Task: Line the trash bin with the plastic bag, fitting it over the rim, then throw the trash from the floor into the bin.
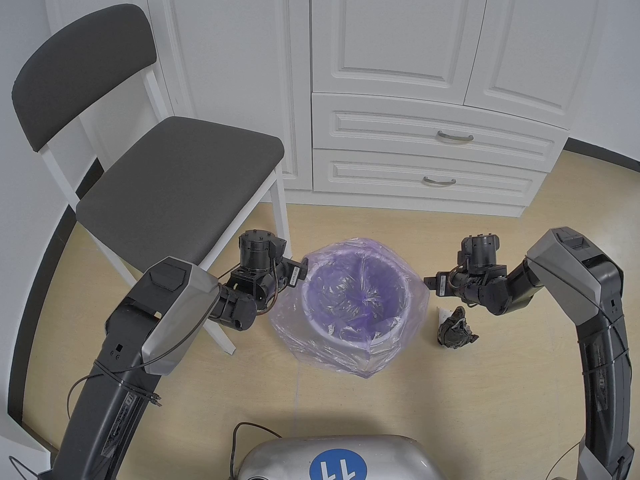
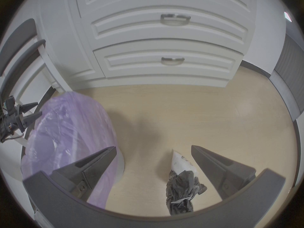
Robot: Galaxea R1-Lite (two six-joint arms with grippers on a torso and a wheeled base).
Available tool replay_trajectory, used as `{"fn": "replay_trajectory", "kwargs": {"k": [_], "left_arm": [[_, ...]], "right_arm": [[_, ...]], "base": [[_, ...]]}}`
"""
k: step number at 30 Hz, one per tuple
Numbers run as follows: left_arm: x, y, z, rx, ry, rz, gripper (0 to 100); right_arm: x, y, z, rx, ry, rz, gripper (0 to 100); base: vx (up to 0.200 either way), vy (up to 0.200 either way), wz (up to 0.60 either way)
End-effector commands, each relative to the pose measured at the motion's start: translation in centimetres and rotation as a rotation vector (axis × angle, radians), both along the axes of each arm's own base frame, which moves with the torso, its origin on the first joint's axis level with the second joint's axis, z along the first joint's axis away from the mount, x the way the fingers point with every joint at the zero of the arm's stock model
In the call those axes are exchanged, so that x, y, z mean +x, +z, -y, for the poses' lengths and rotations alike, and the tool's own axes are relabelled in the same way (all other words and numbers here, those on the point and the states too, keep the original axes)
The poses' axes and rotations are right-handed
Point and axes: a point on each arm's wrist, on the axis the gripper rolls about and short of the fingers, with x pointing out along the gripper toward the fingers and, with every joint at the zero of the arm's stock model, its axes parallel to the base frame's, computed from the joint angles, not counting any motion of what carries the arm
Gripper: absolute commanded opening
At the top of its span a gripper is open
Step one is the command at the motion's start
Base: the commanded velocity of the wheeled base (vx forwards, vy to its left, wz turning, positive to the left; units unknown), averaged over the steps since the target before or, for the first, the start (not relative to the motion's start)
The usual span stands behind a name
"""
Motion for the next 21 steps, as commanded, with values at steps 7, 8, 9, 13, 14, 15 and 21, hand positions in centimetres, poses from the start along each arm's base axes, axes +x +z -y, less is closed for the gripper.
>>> {"fn": "replay_trajectory", "kwargs": {"k": [7, 8, 9, 13, 14, 15, 21], "left_arm": [[0.4, -2.4, -0.4, -0.027, 0.031, -0.045, 100], [0.4, -2.5, -0.4, -0.026, 0.031, -0.046, 100], [0.4, -3.0, -0.4, -0.021, 0.031, -0.062, 100], [0.5, -4.2, -0.3, -0.014, 0.035, -0.11, 100], [0.7, -4.2, -0.2, -0.024, 0.039, -0.12, 100], [0.8, -4.2, -0.2, -0.037, 0.044, -0.131, 100], [0.9, -3.0, 0.0, -0.101, 0.057, -0.145, 100]], "right_arm": [[0.0, -4.4, -0.6, -0.015, 0.015, -0.105, 100], [0.0, -4.5, -0.6, -0.015, 0.015, -0.108, 100], [0.0, -4.8, -0.6, -0.017, 0.015, -0.119, 100], [0.1, -5.8, -0.7, -0.019, 0.017, -0.132, 100], [0.1, -5.9, -0.8, -0.02, 0.018, -0.134, 100], [0.1, -6.1, -0.8, -0.019, 0.02, -0.135, 100], [0.2, -5.2, -0.8, -0.005, 0.017, -0.126, 100]], "base": [[0.0, 0.0, 0.0], [0.0, 0.0, 0.0], [0.0, 0.0, 0.0], [0.0, 0.0, 0.0], [0.0, 0.0, 0.0], [0.0, 0.0, 0.0], [0.0, 0.0, 0.0]]}}
